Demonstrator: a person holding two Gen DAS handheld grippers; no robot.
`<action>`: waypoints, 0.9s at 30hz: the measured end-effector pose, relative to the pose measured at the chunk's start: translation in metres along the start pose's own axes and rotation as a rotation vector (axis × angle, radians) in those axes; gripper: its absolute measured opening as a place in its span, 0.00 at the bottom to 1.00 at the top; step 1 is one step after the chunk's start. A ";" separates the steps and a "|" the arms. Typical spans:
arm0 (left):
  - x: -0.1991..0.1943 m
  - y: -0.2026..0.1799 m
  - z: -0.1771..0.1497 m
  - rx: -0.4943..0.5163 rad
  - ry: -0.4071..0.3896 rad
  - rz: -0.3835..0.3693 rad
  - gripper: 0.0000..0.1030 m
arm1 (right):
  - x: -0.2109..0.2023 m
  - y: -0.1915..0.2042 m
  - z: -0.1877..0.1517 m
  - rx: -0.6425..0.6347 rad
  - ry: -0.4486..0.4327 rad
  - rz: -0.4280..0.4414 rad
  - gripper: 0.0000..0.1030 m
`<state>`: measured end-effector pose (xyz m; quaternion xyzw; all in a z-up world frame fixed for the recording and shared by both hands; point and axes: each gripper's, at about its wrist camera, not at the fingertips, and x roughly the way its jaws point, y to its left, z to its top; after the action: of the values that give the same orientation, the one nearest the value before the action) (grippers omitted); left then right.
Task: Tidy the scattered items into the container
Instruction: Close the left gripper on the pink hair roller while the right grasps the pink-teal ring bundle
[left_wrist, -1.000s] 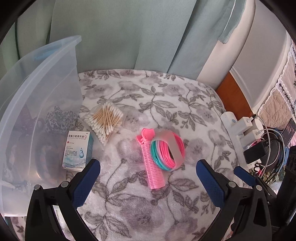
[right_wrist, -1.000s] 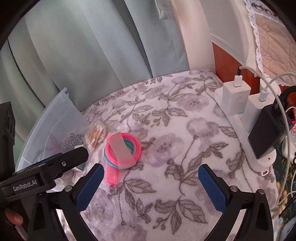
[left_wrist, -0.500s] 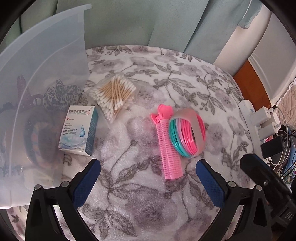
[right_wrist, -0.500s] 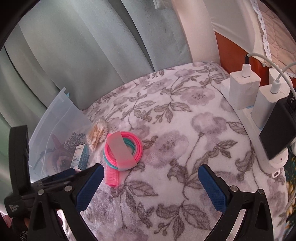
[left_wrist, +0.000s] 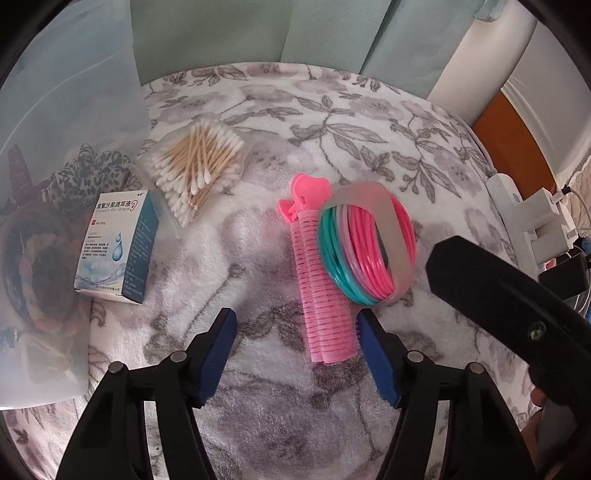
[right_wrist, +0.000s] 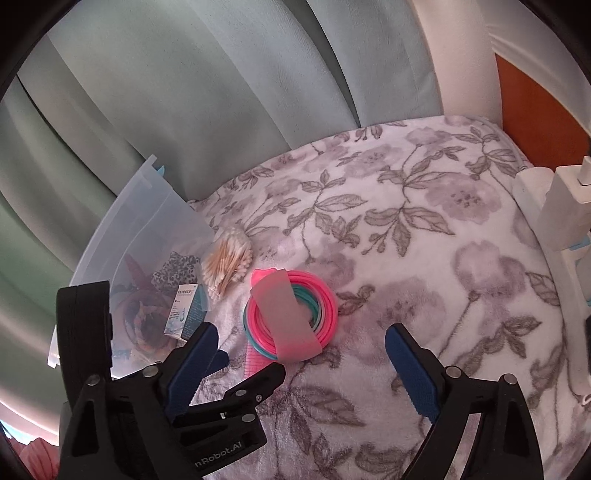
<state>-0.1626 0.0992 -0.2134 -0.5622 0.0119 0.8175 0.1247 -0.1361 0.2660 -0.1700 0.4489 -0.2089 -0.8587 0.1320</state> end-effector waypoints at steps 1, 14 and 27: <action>0.001 -0.001 0.000 0.002 -0.004 -0.002 0.65 | 0.004 -0.001 0.001 0.000 0.015 0.014 0.89; -0.001 -0.009 0.004 0.025 -0.042 -0.041 0.41 | 0.037 -0.002 0.013 -0.059 0.119 0.098 0.80; 0.006 -0.013 0.013 0.023 -0.051 -0.021 0.32 | 0.060 -0.008 0.008 -0.047 0.133 0.113 0.70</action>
<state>-0.1732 0.1146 -0.2124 -0.5396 0.0120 0.8301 0.1397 -0.1770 0.2504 -0.2126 0.4893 -0.2046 -0.8228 0.2043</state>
